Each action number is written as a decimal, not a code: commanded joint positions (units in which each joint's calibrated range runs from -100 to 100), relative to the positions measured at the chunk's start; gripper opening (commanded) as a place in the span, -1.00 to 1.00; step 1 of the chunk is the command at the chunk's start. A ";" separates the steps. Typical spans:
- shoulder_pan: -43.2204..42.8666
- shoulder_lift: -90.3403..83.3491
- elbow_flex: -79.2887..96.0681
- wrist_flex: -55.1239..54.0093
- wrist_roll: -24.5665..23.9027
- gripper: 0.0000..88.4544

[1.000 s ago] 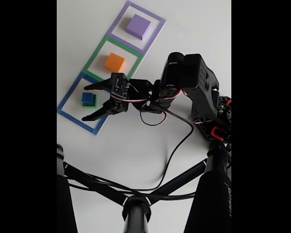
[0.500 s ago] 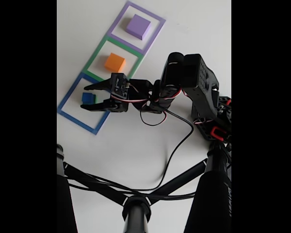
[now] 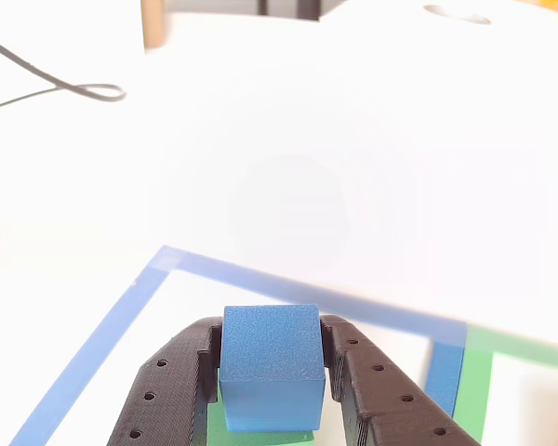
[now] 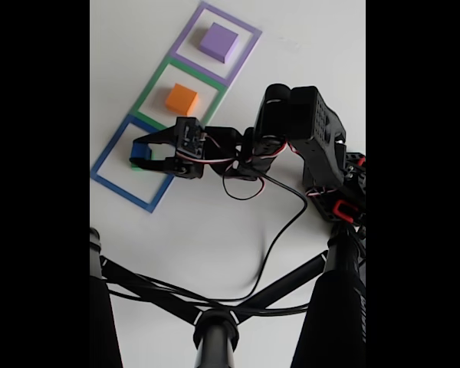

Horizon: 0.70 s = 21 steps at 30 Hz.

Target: Tower of hanoi

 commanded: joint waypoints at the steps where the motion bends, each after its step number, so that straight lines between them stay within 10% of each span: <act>1: -0.31 -2.16 0.15 -1.30 0.20 -0.92; 11: -0.41 -16.37 1.78 9.71 0.20 -0.92; 21: 1.41 -48.18 0.60 45.50 0.20 -0.93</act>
